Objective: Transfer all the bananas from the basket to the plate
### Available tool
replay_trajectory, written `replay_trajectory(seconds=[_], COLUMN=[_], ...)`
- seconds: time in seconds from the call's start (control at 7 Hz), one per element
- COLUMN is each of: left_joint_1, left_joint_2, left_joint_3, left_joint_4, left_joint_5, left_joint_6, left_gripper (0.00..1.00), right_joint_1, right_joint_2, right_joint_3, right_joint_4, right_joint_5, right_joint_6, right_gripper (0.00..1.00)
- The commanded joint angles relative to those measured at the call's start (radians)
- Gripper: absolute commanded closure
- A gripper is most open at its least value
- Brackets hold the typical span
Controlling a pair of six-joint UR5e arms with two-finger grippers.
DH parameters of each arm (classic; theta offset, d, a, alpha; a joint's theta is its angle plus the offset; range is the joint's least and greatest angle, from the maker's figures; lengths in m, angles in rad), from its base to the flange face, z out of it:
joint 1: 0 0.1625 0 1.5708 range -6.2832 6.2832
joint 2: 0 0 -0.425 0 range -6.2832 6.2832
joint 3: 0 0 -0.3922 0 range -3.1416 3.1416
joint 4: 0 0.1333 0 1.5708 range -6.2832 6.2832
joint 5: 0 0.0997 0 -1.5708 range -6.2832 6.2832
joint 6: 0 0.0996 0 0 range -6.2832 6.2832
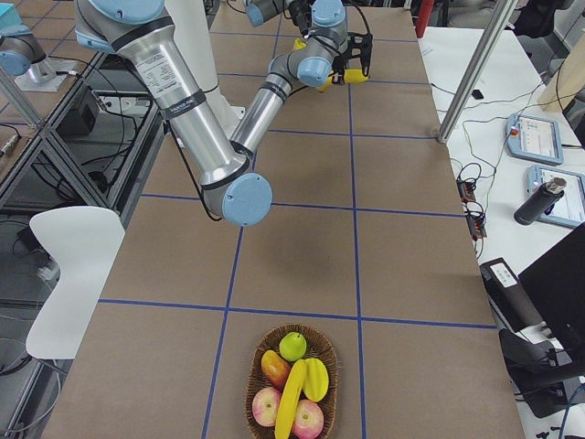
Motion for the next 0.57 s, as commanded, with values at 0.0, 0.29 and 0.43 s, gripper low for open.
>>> replay_trajectory(seconds=[0.0,0.29,0.43], left_joint_1=[0.016,0.025,0.031], left_joint_2=[-0.004,-0.004,-0.004], left_joint_3=[0.004,0.013,0.013], left_joint_4=[-0.03,-0.061,-0.061], left_joint_5=[-0.038,-0.043,-0.043], left_joint_6=[0.028,0.028,0.03], left_gripper=[0.01,0.01,0.01], right_joint_1=[-0.051,-0.083,-0.097], right_joint_2=[0.0,0.004,0.002], right_joint_3=[0.003,0.012,0.023], right_joint_4=[0.095,0.094,0.093], right_joint_5=[0.003,0.007,0.008], right_joint_6=[-0.039,-0.039,-0.039], right_gripper=[1.0,1.0,1.0])
